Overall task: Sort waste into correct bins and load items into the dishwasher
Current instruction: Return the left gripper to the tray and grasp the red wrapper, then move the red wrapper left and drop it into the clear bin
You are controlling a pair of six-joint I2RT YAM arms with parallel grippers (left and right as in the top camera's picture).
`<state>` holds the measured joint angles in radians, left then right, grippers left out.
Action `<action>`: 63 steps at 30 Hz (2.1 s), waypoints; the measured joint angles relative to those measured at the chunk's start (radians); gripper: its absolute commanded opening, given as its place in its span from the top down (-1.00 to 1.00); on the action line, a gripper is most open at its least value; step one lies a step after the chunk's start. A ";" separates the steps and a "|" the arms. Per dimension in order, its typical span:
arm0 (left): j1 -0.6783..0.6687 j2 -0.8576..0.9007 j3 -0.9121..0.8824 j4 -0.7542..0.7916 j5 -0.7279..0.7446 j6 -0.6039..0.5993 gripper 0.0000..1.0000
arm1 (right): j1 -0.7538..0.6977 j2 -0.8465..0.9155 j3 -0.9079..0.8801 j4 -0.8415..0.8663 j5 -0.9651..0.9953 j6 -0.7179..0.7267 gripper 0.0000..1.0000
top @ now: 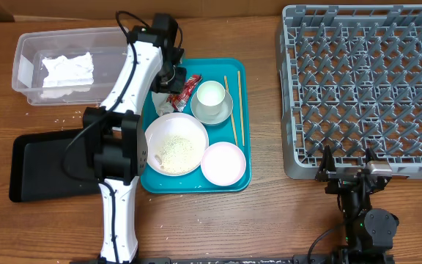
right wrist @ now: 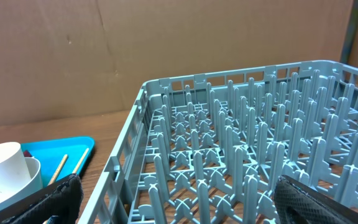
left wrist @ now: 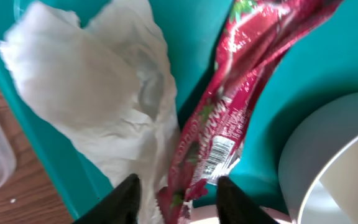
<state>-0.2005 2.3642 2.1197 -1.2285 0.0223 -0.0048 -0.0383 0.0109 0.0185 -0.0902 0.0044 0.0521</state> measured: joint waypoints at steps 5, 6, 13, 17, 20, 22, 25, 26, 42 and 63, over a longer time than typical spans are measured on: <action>-0.010 0.000 -0.006 0.000 0.000 -0.004 0.35 | 0.000 0.000 0.000 0.000 -0.001 0.000 -1.00; -0.010 0.000 -0.006 0.000 0.000 -0.004 0.32 | 0.000 0.000 0.000 0.000 0.000 0.000 -1.00; -0.010 0.000 -0.016 0.002 0.000 -0.004 0.28 | 0.000 0.000 0.000 0.000 -0.001 0.000 -1.00; -0.010 0.000 -0.018 0.003 -0.001 -0.004 0.30 | 0.000 0.000 0.000 0.000 0.000 0.000 -1.00; -0.010 0.000 -0.018 0.003 -0.002 -0.005 0.48 | 0.000 0.000 0.000 0.000 0.000 0.000 -1.00; -0.010 0.000 -0.018 0.002 -0.002 -0.013 0.61 | 0.000 0.000 0.000 0.000 0.000 0.000 -1.00; -0.010 0.000 -0.019 0.002 -0.002 -0.016 0.92 | 0.000 0.000 0.000 0.000 0.000 0.000 -1.00; -0.010 0.000 -0.019 0.002 -0.003 -0.019 0.92 | 0.000 0.000 0.000 0.000 0.000 0.000 -1.00; 0.015 0.002 0.335 -0.162 0.018 -0.161 0.92 | 0.000 0.000 0.000 0.000 0.000 0.000 -1.00; 0.325 -0.006 0.524 -0.216 -0.065 -0.907 -0.96 | 0.000 0.000 0.000 0.000 0.000 0.000 -1.00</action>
<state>0.1249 2.3585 2.6438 -1.4441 -0.0429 -0.9119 -0.0383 0.0109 0.0185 -0.0902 0.0040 0.0525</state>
